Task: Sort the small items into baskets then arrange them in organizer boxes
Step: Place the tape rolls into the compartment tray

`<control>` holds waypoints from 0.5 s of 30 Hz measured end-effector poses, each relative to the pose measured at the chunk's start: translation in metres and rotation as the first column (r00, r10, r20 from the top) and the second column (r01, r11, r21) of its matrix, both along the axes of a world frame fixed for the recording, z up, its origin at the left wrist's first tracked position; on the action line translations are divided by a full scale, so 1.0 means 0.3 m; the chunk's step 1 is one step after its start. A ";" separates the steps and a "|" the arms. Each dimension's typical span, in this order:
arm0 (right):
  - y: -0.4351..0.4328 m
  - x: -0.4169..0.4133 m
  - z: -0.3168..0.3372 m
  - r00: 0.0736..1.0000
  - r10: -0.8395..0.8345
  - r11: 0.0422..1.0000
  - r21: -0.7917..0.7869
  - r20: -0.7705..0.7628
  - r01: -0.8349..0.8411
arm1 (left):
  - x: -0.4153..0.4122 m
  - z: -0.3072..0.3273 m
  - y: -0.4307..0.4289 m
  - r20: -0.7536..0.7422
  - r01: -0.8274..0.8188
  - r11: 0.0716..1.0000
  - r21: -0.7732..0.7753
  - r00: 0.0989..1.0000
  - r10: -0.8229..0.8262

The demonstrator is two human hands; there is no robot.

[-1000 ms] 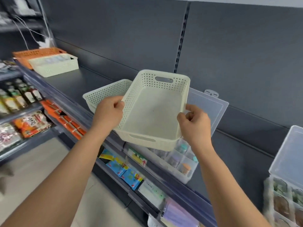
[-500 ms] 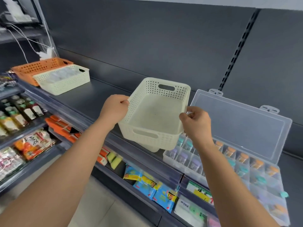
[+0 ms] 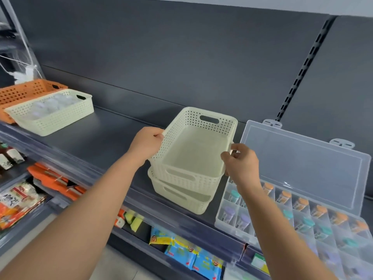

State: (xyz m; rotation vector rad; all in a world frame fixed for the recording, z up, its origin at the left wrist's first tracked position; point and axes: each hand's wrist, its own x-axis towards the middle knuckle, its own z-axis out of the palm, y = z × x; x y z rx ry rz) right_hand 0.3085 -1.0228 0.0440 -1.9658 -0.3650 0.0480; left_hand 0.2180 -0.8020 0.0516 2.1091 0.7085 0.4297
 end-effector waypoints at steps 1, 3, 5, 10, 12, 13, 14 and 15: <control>0.004 -0.002 -0.005 1.000 -0.015 1.000 0.001 -0.007 0.015 | 0.007 -0.003 0.012 -0.012 0.021 1.000 0.008 1.000 -0.021; 0.008 -0.013 -0.012 0.999 -0.045 0.999 0.003 -0.012 0.045 | 0.015 -0.014 0.035 -0.031 0.072 0.997 0.021 0.997 -0.072; 0.012 -0.030 -0.020 0.996 -0.086 0.996 -0.019 0.006 0.086 | 0.019 -0.028 0.055 -0.046 0.123 0.992 0.018 0.991 -0.122; 0.047 -0.104 -0.046 0.983 -0.183 0.973 -0.138 0.033 0.186 | -0.001 -0.064 0.083 -0.113 0.170 0.980 0.100 0.981 -0.159; 0.067 -0.128 -0.065 0.975 -0.210 0.955 -0.199 0.067 0.219 | -0.008 -0.080 0.090 -0.129 0.167 0.970 0.178 0.981 -0.145; 0.077 -0.140 -0.073 0.971 -0.220 0.943 -0.233 0.090 0.235 | -0.010 -0.089 0.094 -0.129 0.177 0.962 0.206 0.980 -0.153; 0.086 -0.149 -0.082 0.968 -0.226 0.933 -0.261 0.112 0.248 | -0.011 -0.100 0.098 -0.125 0.195 0.953 0.230 0.978 -0.170; 0.092 -0.156 -0.089 0.965 -0.229 0.925 -0.281 0.128 0.256 | -0.011 -0.110 0.102 -0.122 0.215 0.943 0.255 0.974 -0.189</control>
